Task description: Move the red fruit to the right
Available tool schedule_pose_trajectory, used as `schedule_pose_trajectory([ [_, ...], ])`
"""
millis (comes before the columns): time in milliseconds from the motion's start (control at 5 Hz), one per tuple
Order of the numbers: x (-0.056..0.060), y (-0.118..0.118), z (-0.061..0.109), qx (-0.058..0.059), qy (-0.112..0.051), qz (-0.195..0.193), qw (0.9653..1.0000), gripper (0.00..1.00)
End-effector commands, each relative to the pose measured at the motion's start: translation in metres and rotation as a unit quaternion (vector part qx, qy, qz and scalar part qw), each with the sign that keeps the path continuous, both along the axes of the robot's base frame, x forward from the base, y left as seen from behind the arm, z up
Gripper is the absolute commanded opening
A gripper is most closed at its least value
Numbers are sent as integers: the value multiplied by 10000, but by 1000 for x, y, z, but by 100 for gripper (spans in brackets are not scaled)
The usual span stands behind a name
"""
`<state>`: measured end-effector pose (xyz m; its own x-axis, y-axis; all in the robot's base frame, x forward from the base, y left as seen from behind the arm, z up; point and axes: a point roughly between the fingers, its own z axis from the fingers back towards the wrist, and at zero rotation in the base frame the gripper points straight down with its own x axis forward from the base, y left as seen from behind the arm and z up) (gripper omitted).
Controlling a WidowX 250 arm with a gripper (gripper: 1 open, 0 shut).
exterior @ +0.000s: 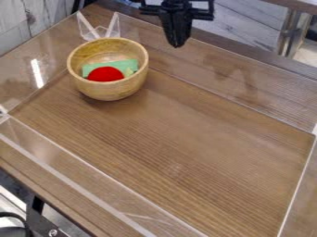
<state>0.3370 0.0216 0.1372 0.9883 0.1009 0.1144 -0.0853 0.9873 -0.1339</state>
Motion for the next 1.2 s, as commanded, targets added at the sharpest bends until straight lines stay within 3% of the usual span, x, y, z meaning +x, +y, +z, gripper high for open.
schedule_pose_trajectory([
  [0,-4,-9,25,35,-299,43,9995,0],
  [200,-2,-29,27,44,-247,-48,9997,100],
  [400,1,-47,25,85,-172,-57,9998,0],
  [1000,24,-77,-29,220,21,524,9984,0],
])
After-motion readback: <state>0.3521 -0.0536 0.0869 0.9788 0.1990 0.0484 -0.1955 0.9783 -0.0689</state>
